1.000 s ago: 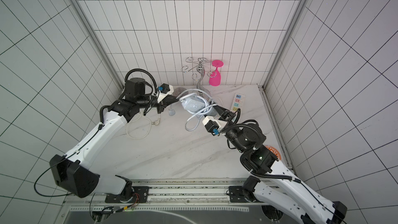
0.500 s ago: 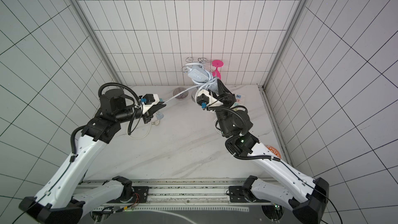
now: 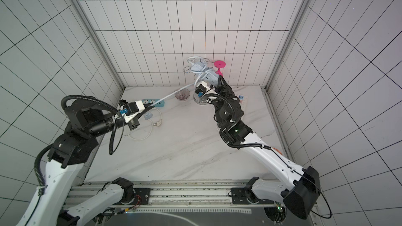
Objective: Wrap the cord around the power strip
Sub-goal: Wrap the power cord around the power strip.
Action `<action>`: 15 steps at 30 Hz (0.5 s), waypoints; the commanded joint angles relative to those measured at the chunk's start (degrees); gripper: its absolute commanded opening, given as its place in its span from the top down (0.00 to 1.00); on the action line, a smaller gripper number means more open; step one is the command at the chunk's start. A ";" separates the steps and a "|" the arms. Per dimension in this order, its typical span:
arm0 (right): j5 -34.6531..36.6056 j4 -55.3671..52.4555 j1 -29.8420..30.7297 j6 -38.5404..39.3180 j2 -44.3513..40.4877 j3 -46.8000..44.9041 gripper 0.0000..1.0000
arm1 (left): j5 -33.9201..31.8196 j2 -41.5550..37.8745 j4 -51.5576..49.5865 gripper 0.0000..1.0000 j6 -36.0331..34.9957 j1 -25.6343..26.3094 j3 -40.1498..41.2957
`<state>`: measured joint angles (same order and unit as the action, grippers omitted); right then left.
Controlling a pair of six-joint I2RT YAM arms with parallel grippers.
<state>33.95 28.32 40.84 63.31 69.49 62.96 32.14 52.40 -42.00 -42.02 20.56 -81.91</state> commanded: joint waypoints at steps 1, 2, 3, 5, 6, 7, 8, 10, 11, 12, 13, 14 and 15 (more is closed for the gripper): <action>5.86 -0.76 -3.01 -2.03 1.04 8.61 1.00 | 2.23 -0.97 -2.44 1.00 -1.64 0.94 -4.07; 5.36 -1.55 -3.08 -2.81 1.61 9.20 1.00 | 3.41 -0.75 -2.93 1.00 -1.50 1.35 -4.14; 5.06 -2.25 -3.13 -3.37 2.22 9.88 1.00 | 4.42 -0.65 -3.04 1.00 -1.28 1.72 -3.99; 4.60 -2.98 -3.08 -3.88 3.50 10.99 1.00 | 6.23 -0.40 -3.03 1.00 -0.40 3.19 -2.80; 4.42 -3.04 -3.07 -3.96 3.96 11.20 1.00 | 6.34 -0.28 -3.17 1.00 -0.01 4.37 -2.06; 4.38 -3.00 -3.06 -4.34 4.30 11.43 1.00 | 5.72 -0.22 -3.31 1.00 0.29 6.27 -0.79; 4.07 -3.07 -3.10 -4.95 4.51 11.61 1.00 | 4.09 -0.18 -3.40 1.00 0.48 8.54 0.71; 3.49 -3.07 -3.28 -6.23 4.41 11.73 1.00 | 0.08 -0.30 -3.34 1.00 0.68 13.22 4.55; 2.81 -3.53 -3.39 -7.42 4.11 11.90 1.00 | -1.87 -0.38 -3.25 1.00 0.92 14.92 7.26; 2.28 -3.87 -3.57 -8.26 3.84 11.99 1.00 | -2.81 -0.49 -3.02 1.00 1.13 16.19 9.46; 1.62 -4.24 -3.74 -9.08 3.43 12.09 1.00 | -3.13 -0.80 -2.13 1.00 1.82 16.78 12.35; 0.74 -4.83 -3.96 -10.11 3.05 12.25 1.00 | -2.72 -1.02 -1.37 1.00 2.41 16.90 14.65; -0.23 -5.43 -4.26 -11.36 2.61 12.43 1.00 | -2.21 -1.52 -0.03 1.00 3.31 16.93 16.94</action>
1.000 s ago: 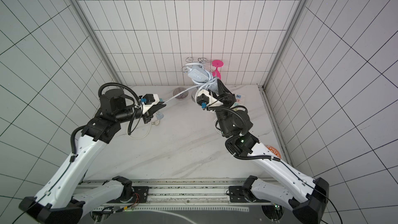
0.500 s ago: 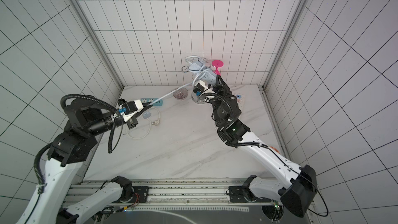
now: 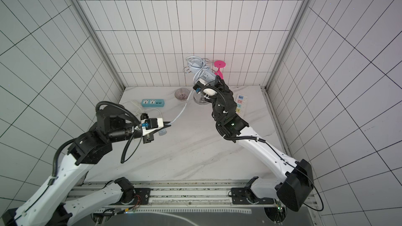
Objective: Wrap the cord around the power strip
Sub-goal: Wrap the power cord around the power strip.
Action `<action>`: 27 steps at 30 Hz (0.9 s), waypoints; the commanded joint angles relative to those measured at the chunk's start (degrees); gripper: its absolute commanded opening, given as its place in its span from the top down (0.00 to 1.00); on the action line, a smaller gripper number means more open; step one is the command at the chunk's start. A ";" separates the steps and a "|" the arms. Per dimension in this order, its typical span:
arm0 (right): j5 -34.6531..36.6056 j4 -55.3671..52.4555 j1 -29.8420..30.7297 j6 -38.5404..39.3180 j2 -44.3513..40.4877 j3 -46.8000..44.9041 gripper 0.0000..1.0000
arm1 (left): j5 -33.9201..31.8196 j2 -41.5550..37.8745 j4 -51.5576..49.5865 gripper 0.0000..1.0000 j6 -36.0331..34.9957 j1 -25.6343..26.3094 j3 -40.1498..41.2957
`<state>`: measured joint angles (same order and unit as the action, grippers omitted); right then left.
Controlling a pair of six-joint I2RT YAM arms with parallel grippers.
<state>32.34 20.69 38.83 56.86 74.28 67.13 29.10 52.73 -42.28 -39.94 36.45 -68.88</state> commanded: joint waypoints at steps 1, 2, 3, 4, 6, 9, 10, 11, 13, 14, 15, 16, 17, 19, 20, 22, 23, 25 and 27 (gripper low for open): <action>0.43 1.44 -2.54 -6.23 -2.67 8.43 1.00 | 1.41 -2.53 1.81 1.00 2.00 1.07 5.86; -0.36 0.60 -2.82 -7.21 -3.11 8.60 1.00 | 1.69 -3.16 2.98 1.00 2.56 1.01 7.05; -1.28 -0.36 -3.16 -8.19 -3.50 8.80 1.00 | 1.91 -3.78 4.15 1.00 2.89 1.03 7.68; -2.45 -1.48 -3.38 -8.96 -3.99 8.77 1.00 | 2.02 -4.08 4.64 1.00 2.81 1.09 7.21; -5.69 -3.60 -3.58 -9.63 -5.19 7.66 1.00 | 2.01 -3.34 3.97 1.00 1.75 1.07 4.22; -10.81 -7.12 -3.58 -10.76 -7.57 4.85 1.00 | 1.71 0.07 1.64 1.00 -1.19 1.08 -2.59; -12.04 -7.67 -3.54 -10.90 -8.43 3.28 1.00 | 1.62 1.54 0.87 1.00 -2.33 1.05 -5.13; -13.56 -9.23 -3.58 -11.20 -9.07 2.24 1.00 | 1.45 2.88 0.55 1.00 -3.27 1.08 -7.07; -15.91 -11.28 -3.55 -11.31 -10.21 0.11 1.00 | 1.24 5.13 -0.03 1.00 -5.13 1.07 -10.07; -17.26 -13.30 -3.58 -11.65 -10.54 -0.41 1.00 | 1.43 6.17 -0.32 1.00 -6.11 1.03 -11.84; -18.89 -14.81 -3.58 -11.73 -10.86 -0.86 1.00 | 1.75 7.11 -0.64 1.00 -7.18 1.08 -13.09; -20.43 -15.98 -3.56 -12.01 -11.28 -1.65 1.00 | 1.84 7.97 -0.68 1.00 -8.23 1.08 -14.43; -21.57 -17.44 -3.54 -12.33 -11.41 -2.07 1.00 | 2.15 8.82 -0.80 1.00 -9.20 1.08 -16.07; -23.45 -18.87 -3.53 -12.85 -11.81 -2.98 1.00 | 3.15 10.29 -1.43 1.00 -11.36 1.02 -19.02; -23.99 -19.51 -3.54 -13.13 -11.79 -3.23 1.00 | 3.77 10.84 -1.48 1.00 -12.20 1.08 -20.49; -24.81 -21.08 -3.45 -13.65 -11.16 -3.01 1.00 | 5.37 12.02 -1.37 1.00 -13.95 1.05 -23.50; -24.87 -21.33 -3.38 -13.87 -10.88 -2.87 1.00 | 6.40 12.66 -1.36 1.00 -14.87 1.09 -25.21; -25.17 -22.56 -3.33 -14.23 -10.04 -2.03 1.00 | 8.63 13.64 -1.38 1.00 -16.52 1.15 -28.21; -25.02 -23.54 -3.28 -14.63 -9.23 -1.26 1.00 | 10.76 14.18 -0.85 1.00 -17.85 1.13 -30.31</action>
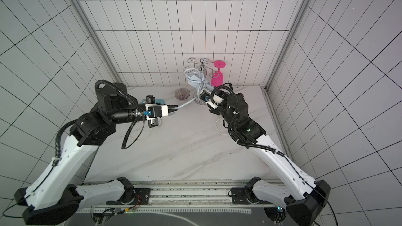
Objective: Wrap the cord around the power strip
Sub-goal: Wrap the power cord around the power strip.
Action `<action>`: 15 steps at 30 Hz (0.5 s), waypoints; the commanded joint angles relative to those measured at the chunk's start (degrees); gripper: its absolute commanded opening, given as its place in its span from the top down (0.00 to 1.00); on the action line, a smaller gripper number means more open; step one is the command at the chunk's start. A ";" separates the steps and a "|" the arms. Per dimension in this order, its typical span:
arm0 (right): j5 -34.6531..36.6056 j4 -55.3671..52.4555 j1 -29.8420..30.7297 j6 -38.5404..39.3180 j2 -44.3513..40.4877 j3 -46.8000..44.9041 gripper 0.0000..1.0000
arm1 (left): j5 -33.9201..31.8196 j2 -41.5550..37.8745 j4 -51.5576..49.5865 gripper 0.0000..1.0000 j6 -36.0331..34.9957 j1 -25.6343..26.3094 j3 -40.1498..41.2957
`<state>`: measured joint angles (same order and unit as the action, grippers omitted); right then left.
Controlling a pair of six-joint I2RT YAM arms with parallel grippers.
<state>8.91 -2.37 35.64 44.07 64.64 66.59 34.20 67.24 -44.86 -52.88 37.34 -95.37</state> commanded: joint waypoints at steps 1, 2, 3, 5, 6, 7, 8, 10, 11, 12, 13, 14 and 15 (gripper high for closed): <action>-2.23 -1.18 -0.03 -1.89 0.66 -0.29 1.00 | 6.46 -0.12 2.24 1.00 -5.55 0.24 -4.33; -2.85 -1.60 0.15 -2.07 0.90 0.02 1.00 | 6.78 0.03 3.04 1.00 -6.27 0.25 -4.55; -3.33 -2.24 0.35 -2.00 1.00 0.27 1.00 | 6.53 0.27 3.81 1.00 -6.82 0.26 -4.75; -4.22 -3.26 1.26 -1.56 0.88 0.17 1.00 | 5.63 1.73 3.92 1.00 -8.34 0.18 -6.07; -4.58 -3.70 1.61 -1.36 0.70 -0.03 1.00 | 5.13 2.87 3.07 1.00 -9.04 0.13 -7.23; -5.04 -4.44 1.95 -1.21 0.48 -0.33 1.00 | 4.85 4.28 1.76 1.00 -9.90 0.17 -8.80; -5.74 -5.02 2.30 -0.82 0.08 -0.75 1.00 | 4.25 5.81 0.68 1.00 -10.71 0.18 -10.25; -7.14 -5.40 3.01 -0.13 -1.12 -2.20 1.00 | 3.75 8.24 -0.48 1.00 -11.72 0.19 -12.61; -7.71 -5.60 3.32 0.11 -1.79 -2.93 1.00 | 3.30 9.41 -1.13 1.00 -12.20 0.19 -14.02; -8.20 -5.90 3.53 0.34 -2.31 -3.37 1.00 | 2.87 10.35 -1.44 1.00 -12.61 0.19 -15.02; -8.86 -6.45 3.92 0.81 -2.86 -3.89 1.00 | 2.69 11.34 -1.99 1.00 -12.93 0.13 -16.46; -9.19 -6.82 4.20 1.13 -3.26 -4.21 1.00 | 2.46 12.48 -2.48 1.00 -13.24 0.09 -17.91; -9.70 -7.24 4.58 1.51 -3.79 -4.57 1.00 | 2.35 13.44 -3.06 1.00 -13.58 0.10 -19.20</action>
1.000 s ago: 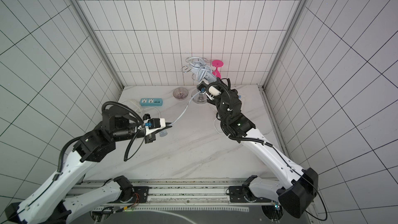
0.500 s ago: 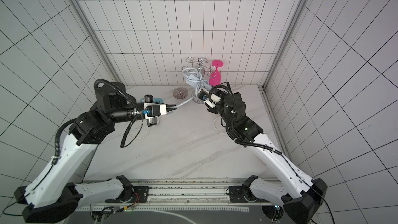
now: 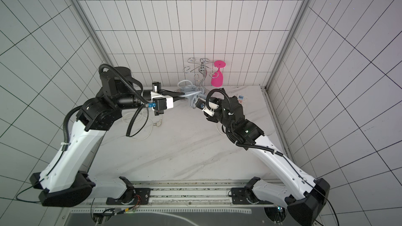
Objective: Wrap the cord around the power strip
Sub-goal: Wrap the power cord around the power strip.
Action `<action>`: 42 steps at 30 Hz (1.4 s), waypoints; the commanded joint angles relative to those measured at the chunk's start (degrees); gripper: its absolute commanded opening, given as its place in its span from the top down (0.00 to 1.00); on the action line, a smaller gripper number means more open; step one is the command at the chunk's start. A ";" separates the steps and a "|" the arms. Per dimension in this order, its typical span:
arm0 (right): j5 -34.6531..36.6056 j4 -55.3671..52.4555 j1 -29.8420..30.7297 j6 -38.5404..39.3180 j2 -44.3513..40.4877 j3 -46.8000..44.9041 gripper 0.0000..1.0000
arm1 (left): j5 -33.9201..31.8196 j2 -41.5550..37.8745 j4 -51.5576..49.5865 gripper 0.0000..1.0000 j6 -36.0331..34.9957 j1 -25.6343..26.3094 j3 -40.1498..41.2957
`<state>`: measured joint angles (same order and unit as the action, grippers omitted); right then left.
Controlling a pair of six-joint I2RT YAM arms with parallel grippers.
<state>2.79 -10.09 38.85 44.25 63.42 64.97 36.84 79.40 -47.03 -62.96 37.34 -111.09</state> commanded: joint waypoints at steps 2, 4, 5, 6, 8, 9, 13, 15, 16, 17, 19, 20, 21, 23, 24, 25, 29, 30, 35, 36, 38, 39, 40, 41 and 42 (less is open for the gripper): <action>-4.67 -0.15 2.42 2.71 -3.91 -3.86 1.00 | -1.24 3.52 -2.20 1.00 -4.36 0.01 -6.35; -5.53 -0.18 3.21 3.46 -5.30 -4.83 1.00 | -2.79 5.03 -2.82 1.00 -5.23 -0.21 -7.61; -6.00 -0.68 3.63 3.77 -6.00 -5.19 1.00 | -3.90 5.65 -2.98 1.00 -5.72 -0.38 -7.83; -6.54 -1.08 3.92 3.91 -6.55 -5.37 1.00 | -4.77 5.96 -2.86 1.00 -6.17 -0.59 -7.67; -7.76 -1.71 4.43 4.10 -7.85 -5.99 1.00 | -5.29 6.30 -2.01 1.00 -6.45 -1.69 -6.80; -8.03 -2.05 4.68 4.14 -8.25 -6.09 1.00 | -5.18 6.36 -1.23 1.00 -6.39 -2.20 -6.09; -9.22 -4.27 6.02 3.96 -9.55 -6.07 1.00 | -5.83 7.26 1.64 1.00 -6.72 -4.26 -4.23; -10.51 -4.58 6.71 3.59 -10.28 -5.83 1.00 | -6.06 7.89 3.16 1.00 -7.12 -5.02 -3.03; -11.16 -4.72 7.24 3.39 -10.56 -5.57 1.00 | -6.08 8.33 4.03 1.00 -7.26 -5.46 -2.30; -11.40 -4.98 7.95 3.30 -10.77 -5.07 1.00 | -6.16 8.77 5.34 1.00 -7.25 -5.92 -1.44; -11.16 -5.03 9.22 3.45 -11.11 -4.39 1.00 | -5.59 9.90 7.00 1.00 -7.20 -7.06 -0.26; -10.98 -5.19 9.86 3.64 -11.16 -3.86 1.00 | -4.83 10.47 7.97 1.00 -6.74 -7.69 0.26; -10.91 -5.25 10.30 3.72 -11.31 -3.41 1.00 | -3.96 10.87 8.95 1.00 -6.25 -8.42 0.82; -10.74 -5.97 11.08 4.00 -11.54 -2.38 1.00 | -3.33 11.72 10.51 1.00 -5.71 -9.71 2.01; -10.54 -6.16 11.39 4.09 -11.72 -2.15 1.00 | -3.44 11.86 11.24 1.00 -5.73 -10.26 2.69; -10.39 -6.49 11.59 4.21 -12.08 -1.96 1.00 | -3.40 11.92 12.16 1.00 -5.63 -11.09 3.42; -10.80 -7.05 12.02 4.05 -13.35 -1.89 1.00 | -2.62 11.99 15.23 1.00 -4.70 -13.55 5.42; -11.23 -6.69 11.98 3.86 -13.69 -2.15 1.00 | -2.05 12.08 15.46 1.00 -4.40 -13.77 5.55; -14.05 -2.51 12.15 2.37 -15.50 -3.51 1.00 | 1.74 12.41 16.32 1.00 -2.06 -14.29 6.73; -14.25 -0.89 12.11 2.10 -16.08 -4.15 1.00 | 2.79 12.24 16.51 1.00 -1.45 -14.53 7.04; -14.16 2.42 12.20 1.89 -17.09 -5.21 1.00 | 6.37 11.39 18.03 1.00 1.34 -15.47 8.70; -13.75 3.41 12.20 1.97 -17.38 -5.36 1.00 | 7.67 10.89 18.77 1.00 2.44 -15.91 9.60; -13.12 4.79 12.17 2.07 -17.58 -5.68 1.00 | 9.23 10.23 19.50 1.00 3.70 -16.38 10.73; -12.71 6.27 12.14 2.25 -17.86 -5.93 1.00 | 10.65 9.48 20.66 1.00 5.09 -16.95 11.95; -12.40 7.64 12.21 2.24 -18.11 -6.05 1.00 | 11.95 8.70 21.75 1.00 6.77 -17.42 13.32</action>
<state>-7.53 -14.41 50.11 46.54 47.37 61.10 44.14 90.24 -29.36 -60.64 21.52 -100.29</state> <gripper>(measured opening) 0.451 0.065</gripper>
